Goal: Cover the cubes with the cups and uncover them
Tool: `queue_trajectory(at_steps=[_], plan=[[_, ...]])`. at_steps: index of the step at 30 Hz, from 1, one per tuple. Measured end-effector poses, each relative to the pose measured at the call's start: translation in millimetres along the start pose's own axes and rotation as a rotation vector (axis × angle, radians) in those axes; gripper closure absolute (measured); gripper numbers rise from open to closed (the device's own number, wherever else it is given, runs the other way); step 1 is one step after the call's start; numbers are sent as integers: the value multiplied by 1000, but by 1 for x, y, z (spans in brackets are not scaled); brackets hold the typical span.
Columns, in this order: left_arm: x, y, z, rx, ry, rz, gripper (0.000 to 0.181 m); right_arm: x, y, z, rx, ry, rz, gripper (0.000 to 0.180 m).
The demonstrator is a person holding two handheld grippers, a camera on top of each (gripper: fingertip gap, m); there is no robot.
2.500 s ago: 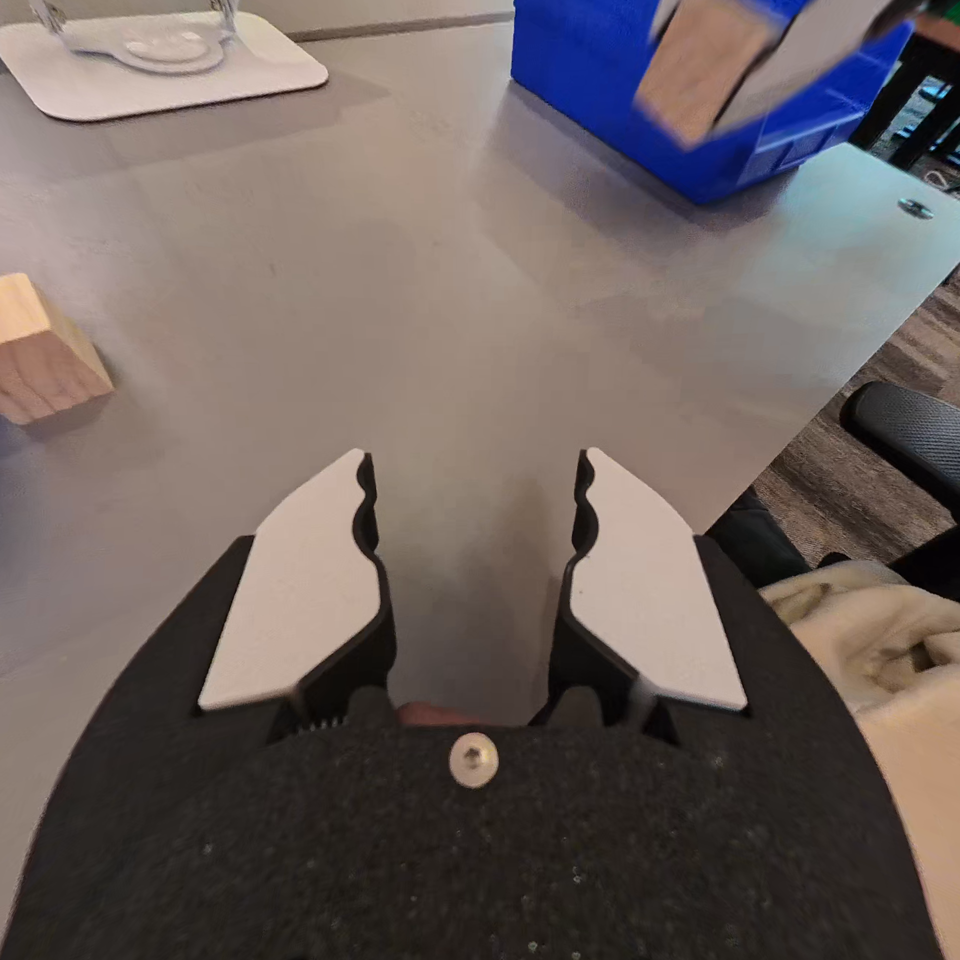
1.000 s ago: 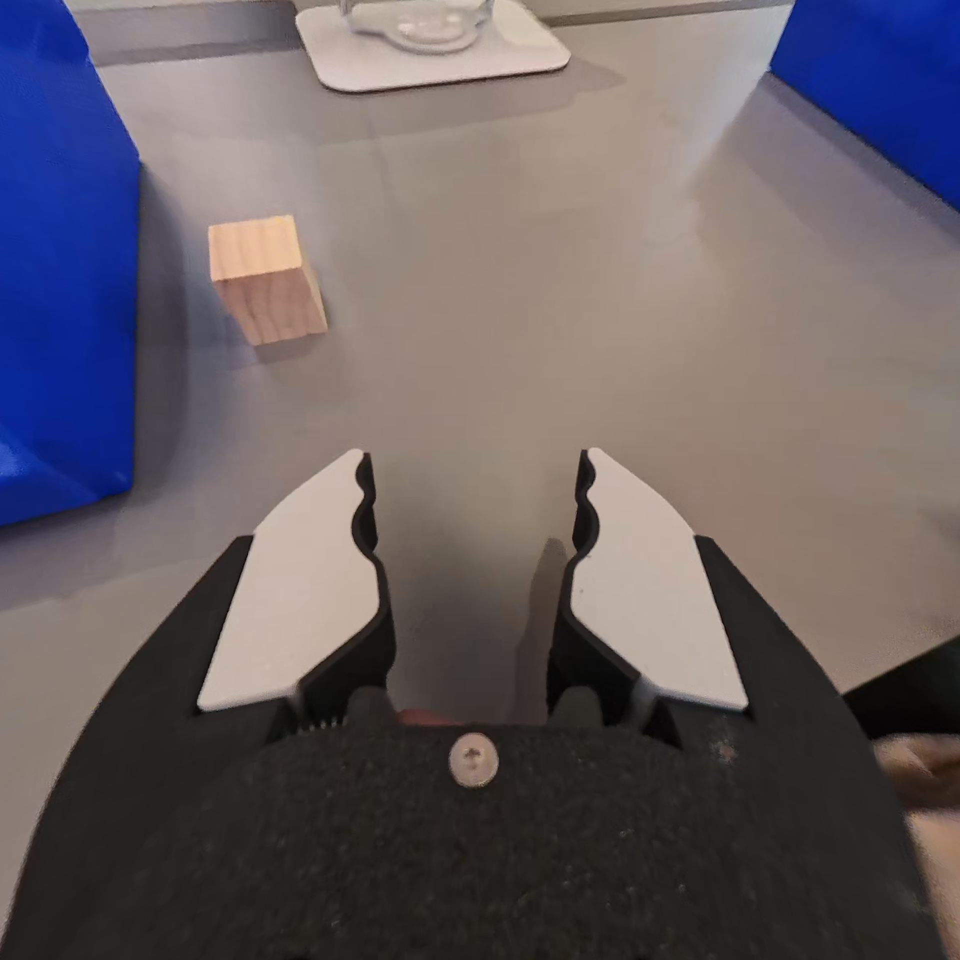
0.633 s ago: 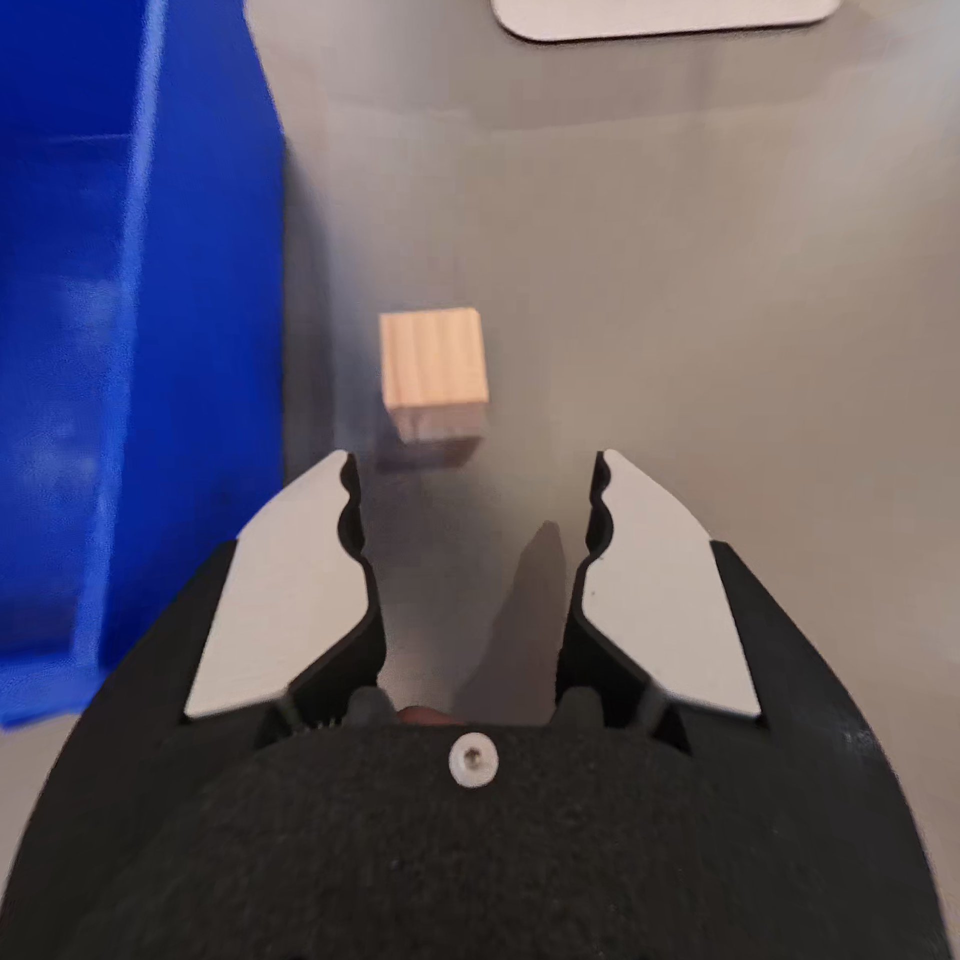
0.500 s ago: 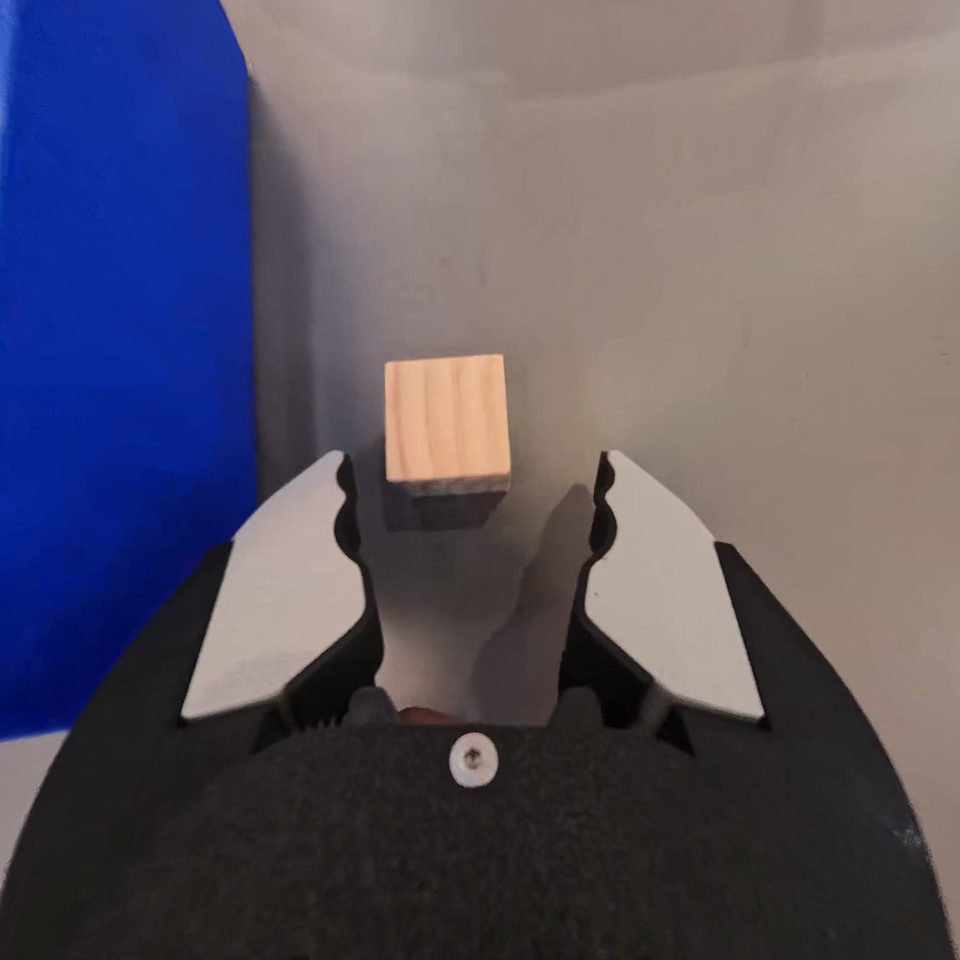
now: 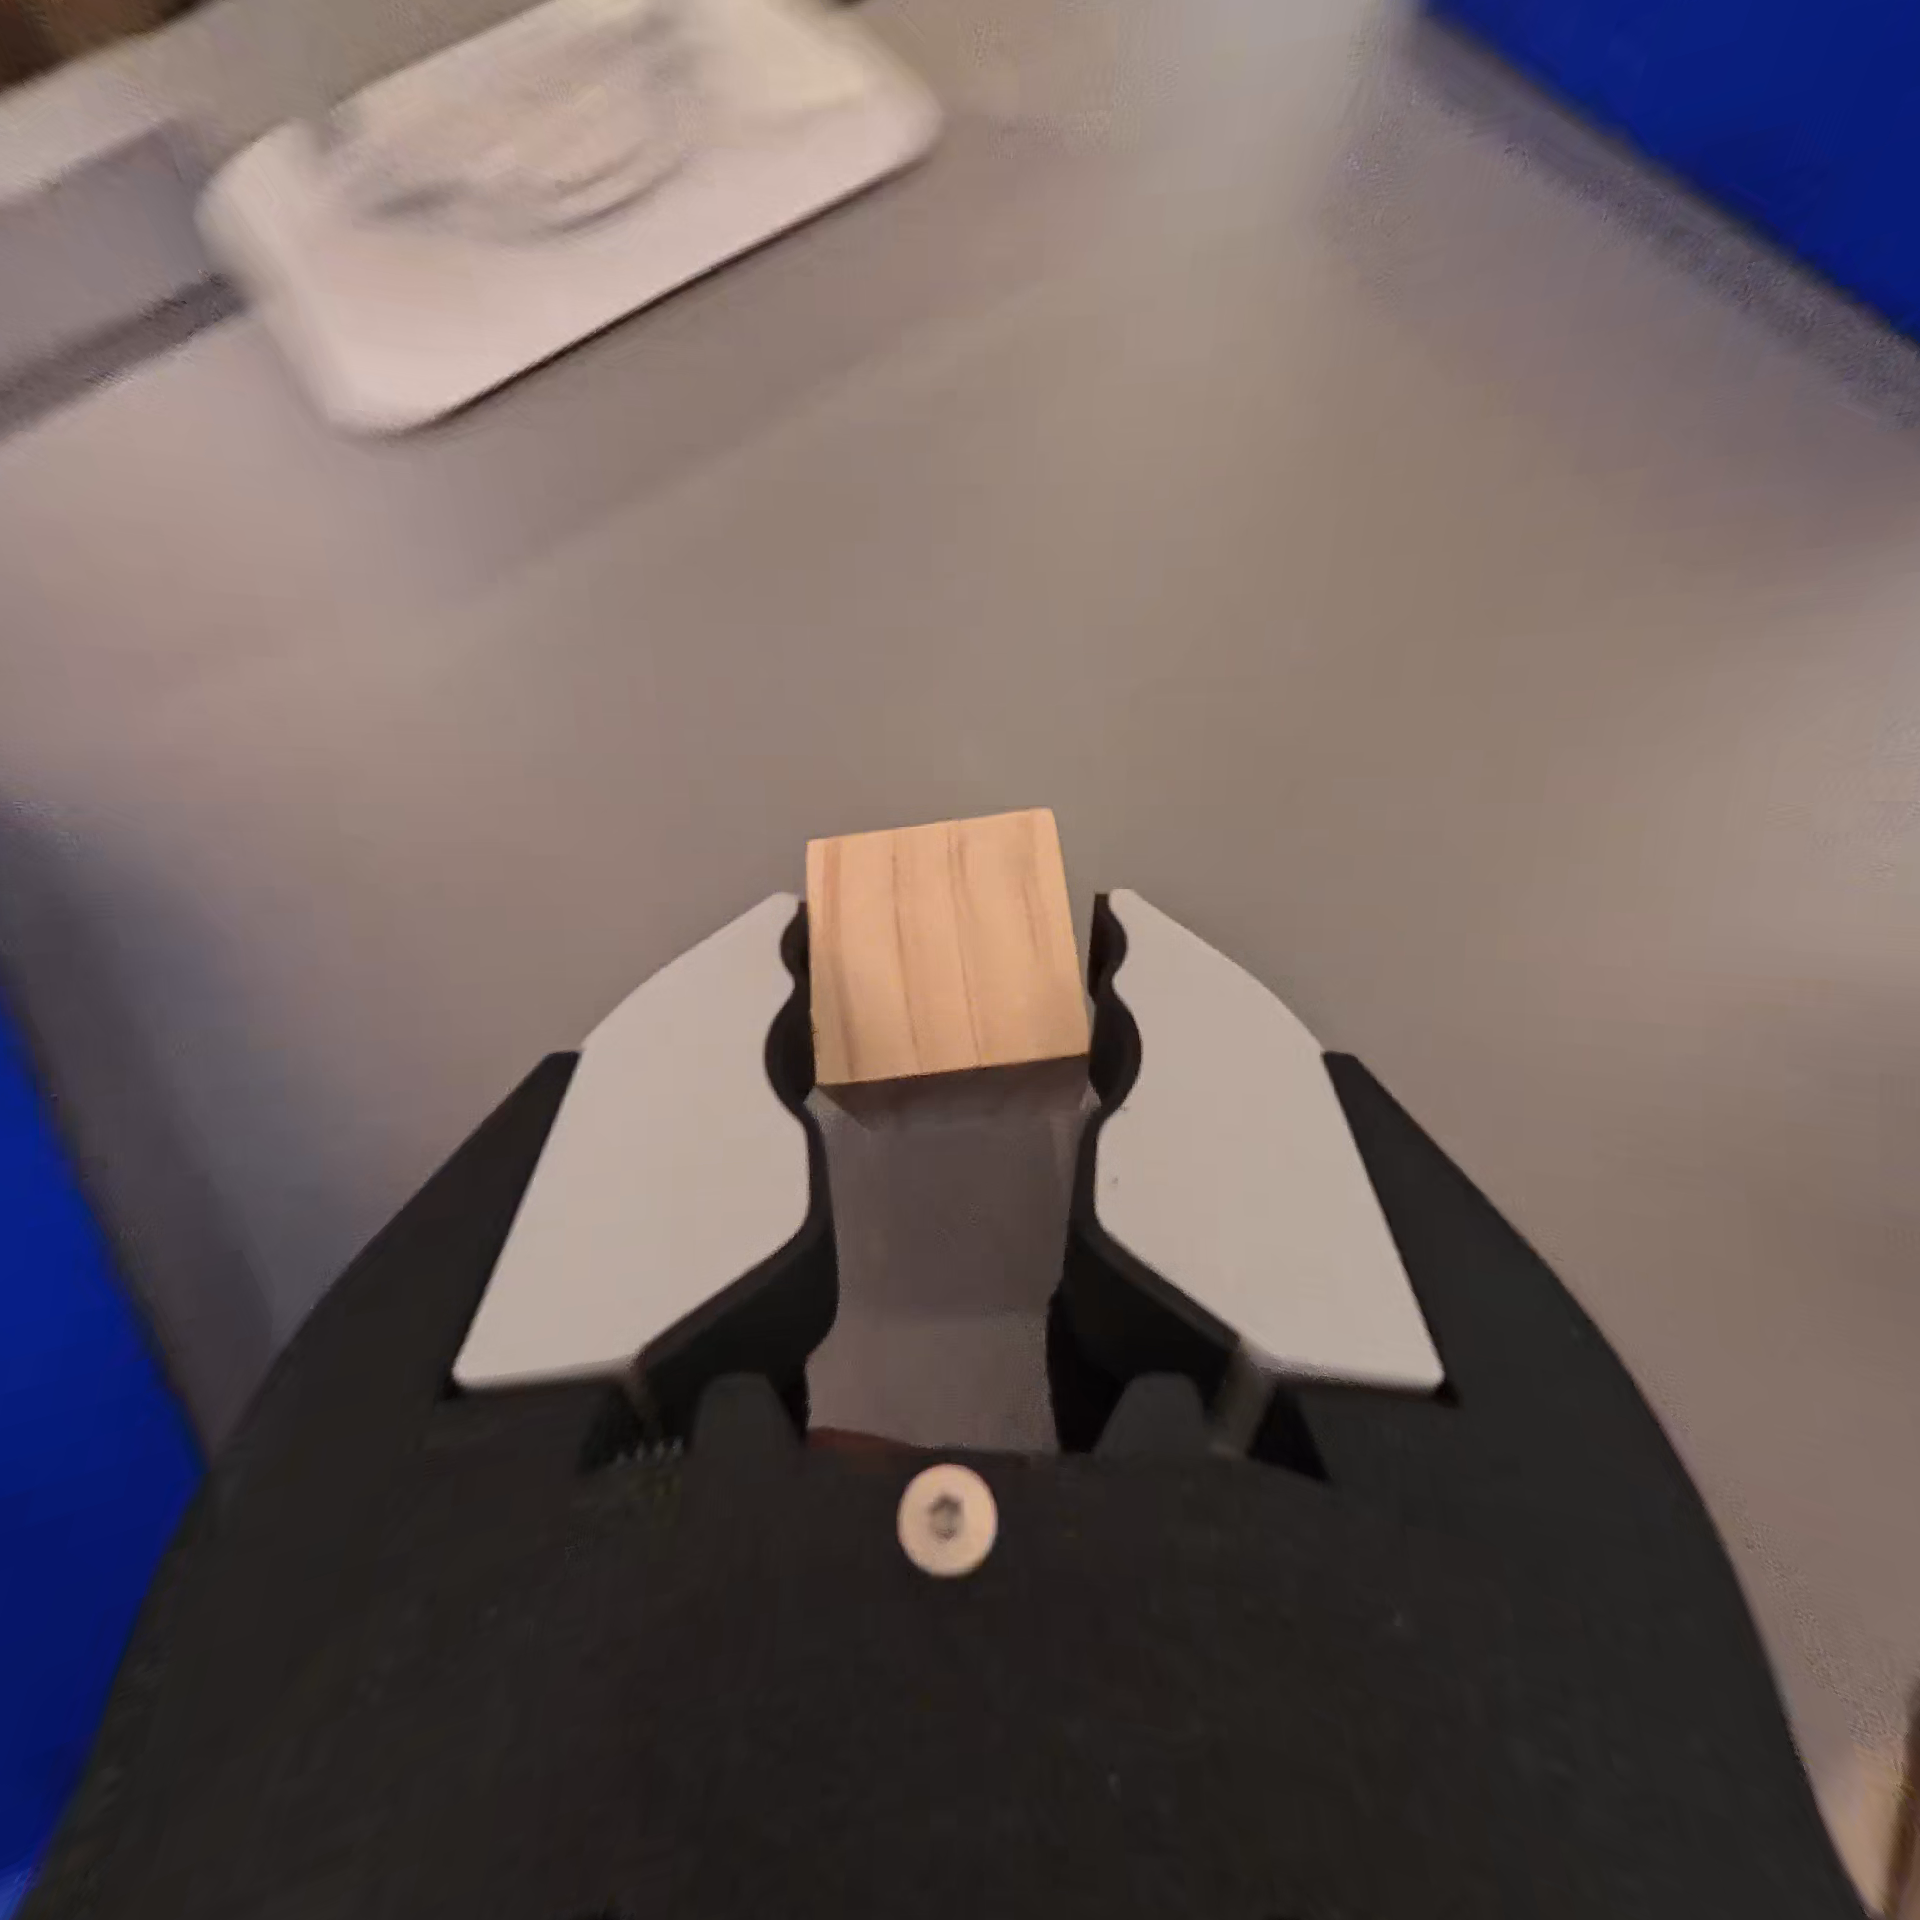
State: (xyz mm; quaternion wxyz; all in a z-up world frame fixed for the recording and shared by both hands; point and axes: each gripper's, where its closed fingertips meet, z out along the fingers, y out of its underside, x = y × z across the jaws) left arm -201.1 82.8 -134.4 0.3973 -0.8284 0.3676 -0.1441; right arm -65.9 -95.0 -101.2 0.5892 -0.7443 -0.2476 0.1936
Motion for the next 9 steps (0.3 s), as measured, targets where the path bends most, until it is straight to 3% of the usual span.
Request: queue_trajectory(at_steps=[1,3,5,9], plan=[[27,-6,-6,17,106,116,130,4,0,-2,-10,4,1,147],[80,-5,-17,40,340,322,131,9,2,-4,-45,-11,13,145],[112,6,-16,-17,494,405,131,13,4,-6,-68,-17,21,144],[134,30,4,-113,623,486,131,12,12,-3,-123,-19,-5,143]])
